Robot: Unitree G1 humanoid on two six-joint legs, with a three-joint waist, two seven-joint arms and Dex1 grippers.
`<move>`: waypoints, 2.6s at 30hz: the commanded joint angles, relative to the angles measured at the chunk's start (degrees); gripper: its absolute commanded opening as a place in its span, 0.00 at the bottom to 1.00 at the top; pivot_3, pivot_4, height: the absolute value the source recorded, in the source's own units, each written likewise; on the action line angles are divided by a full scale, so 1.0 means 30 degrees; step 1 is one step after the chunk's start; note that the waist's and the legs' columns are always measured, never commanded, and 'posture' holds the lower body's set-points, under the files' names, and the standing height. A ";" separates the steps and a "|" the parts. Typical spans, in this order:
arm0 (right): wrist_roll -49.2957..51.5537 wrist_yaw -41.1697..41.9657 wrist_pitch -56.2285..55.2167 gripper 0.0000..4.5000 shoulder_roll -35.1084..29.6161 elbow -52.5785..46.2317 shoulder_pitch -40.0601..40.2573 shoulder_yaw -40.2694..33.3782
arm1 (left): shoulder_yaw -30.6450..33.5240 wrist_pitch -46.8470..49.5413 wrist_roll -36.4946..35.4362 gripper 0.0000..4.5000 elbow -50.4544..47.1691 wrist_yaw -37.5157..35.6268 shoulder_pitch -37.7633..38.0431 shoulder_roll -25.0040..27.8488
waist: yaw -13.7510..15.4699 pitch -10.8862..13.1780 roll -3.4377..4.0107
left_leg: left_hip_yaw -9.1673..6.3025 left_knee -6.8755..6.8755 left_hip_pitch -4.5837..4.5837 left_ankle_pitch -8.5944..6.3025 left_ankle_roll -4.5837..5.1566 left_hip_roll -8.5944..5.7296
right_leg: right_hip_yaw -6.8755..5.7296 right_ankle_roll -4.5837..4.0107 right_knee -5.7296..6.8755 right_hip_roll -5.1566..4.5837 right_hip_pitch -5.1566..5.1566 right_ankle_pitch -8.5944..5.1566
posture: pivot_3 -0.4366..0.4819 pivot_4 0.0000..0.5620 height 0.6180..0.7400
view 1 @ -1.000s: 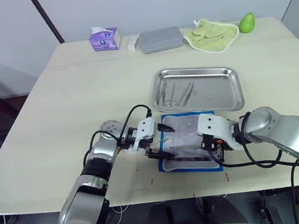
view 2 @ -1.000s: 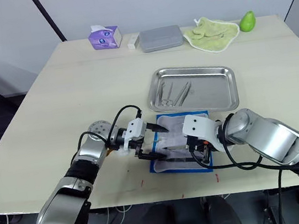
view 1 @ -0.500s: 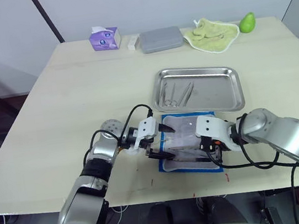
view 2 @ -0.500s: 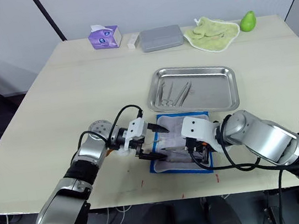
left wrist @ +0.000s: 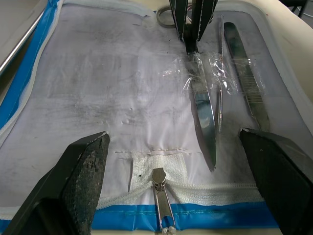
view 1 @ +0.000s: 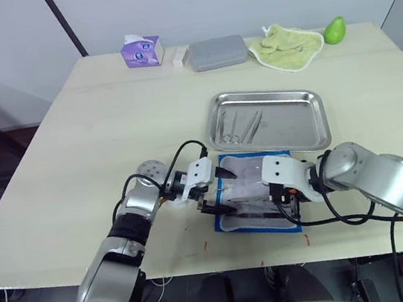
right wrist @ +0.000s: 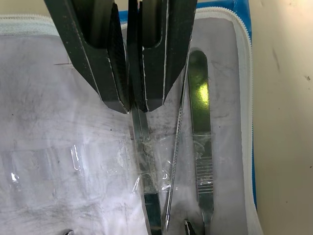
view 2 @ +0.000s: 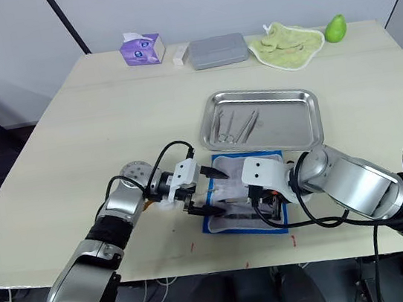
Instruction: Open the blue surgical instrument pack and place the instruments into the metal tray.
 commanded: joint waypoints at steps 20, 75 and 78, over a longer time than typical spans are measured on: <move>-0.0004 0.0250 0.0688 0.01 -0.1357 -0.1145 -0.1068 0.0146 | -0.1983 0.0782 0.2410 1.00 0.1457 0.0413 0.1269 0.0525 | 0.0022 0.0000 0.0005 | -0.0071 0.0003 -0.0042 0.0000 0.0001 -0.0004 | -0.0065 0.0002 -0.0036 -0.0025 0.0003 0.0001 | 0.48 0.27 1.00; 0.0367 0.1243 0.1401 0.01 -0.1496 -0.1974 -0.4915 0.2120 | -0.2691 0.2792 0.2489 1.00 -0.0166 0.1683 0.1864 0.0218 | 0.0103 0.0016 0.0084 | -0.0325 0.0067 -0.0213 -0.0001 0.0014 -0.0112 | -0.0337 0.0047 -0.0092 -0.0174 0.0015 -0.0016 | 0.48 0.27 1.00; 0.0456 0.1189 0.1659 0.01 -0.1475 -0.2110 -0.4981 0.2141 | -0.2728 0.2813 0.2500 1.00 -0.0159 0.1693 0.1874 0.0226 | 0.0107 0.0014 0.0086 | -0.0328 0.0067 -0.0212 -0.0001 0.0014 -0.0115 | -0.0342 0.0048 -0.0092 -0.0178 0.0017 -0.0016 | 0.48 0.27 1.00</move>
